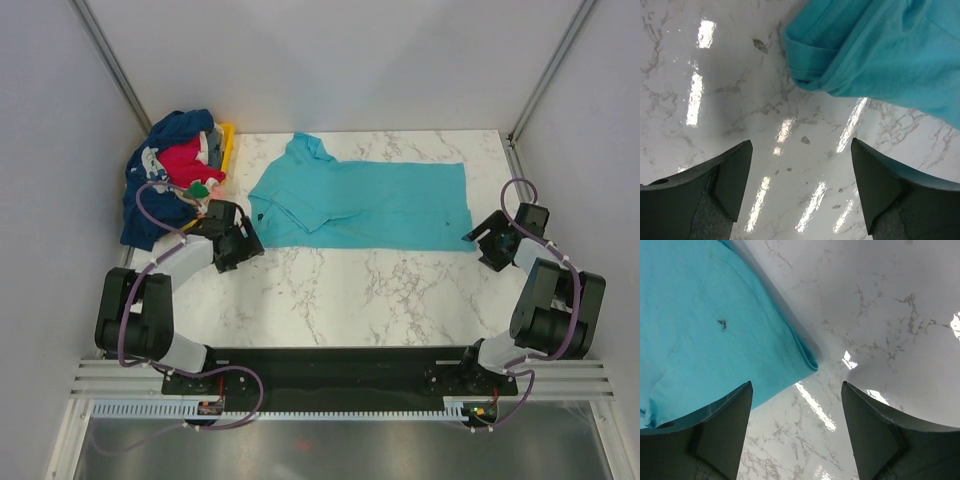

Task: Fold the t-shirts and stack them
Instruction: Fold the tshirt

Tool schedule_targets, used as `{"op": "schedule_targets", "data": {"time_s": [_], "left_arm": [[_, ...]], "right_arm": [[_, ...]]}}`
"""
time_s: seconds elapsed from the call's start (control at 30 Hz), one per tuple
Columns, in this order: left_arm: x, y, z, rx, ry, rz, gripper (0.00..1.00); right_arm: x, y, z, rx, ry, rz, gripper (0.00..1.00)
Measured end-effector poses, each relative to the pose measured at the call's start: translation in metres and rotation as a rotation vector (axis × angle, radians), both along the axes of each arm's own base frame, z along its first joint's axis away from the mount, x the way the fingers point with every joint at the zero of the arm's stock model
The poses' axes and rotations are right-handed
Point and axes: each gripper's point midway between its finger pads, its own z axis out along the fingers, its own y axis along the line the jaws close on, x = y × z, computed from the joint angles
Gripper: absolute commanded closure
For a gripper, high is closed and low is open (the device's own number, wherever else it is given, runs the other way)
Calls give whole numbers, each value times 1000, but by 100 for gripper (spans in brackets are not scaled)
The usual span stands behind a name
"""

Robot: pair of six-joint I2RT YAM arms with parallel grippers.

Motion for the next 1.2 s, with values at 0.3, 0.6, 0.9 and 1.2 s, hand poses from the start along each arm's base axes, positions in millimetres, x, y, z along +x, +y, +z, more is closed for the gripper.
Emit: {"op": "schedule_targets", "data": {"time_s": [0.3,0.6,0.9,1.2], "left_arm": [[32,5,-10,-49,-84,87,19],[47,8,-17,-62,-114,140,98],[30,13,22,-70,-211,151,98],[-24,11,55,-142,-291,136,98]], "right_arm": [[13,-5,-17,9,-22,1,58],[25,-4,-24,34,-58,16,100],[-1,-11,-20,48,-23,-48,100],[-41,-23,13,36,-73,-137,100]]}}
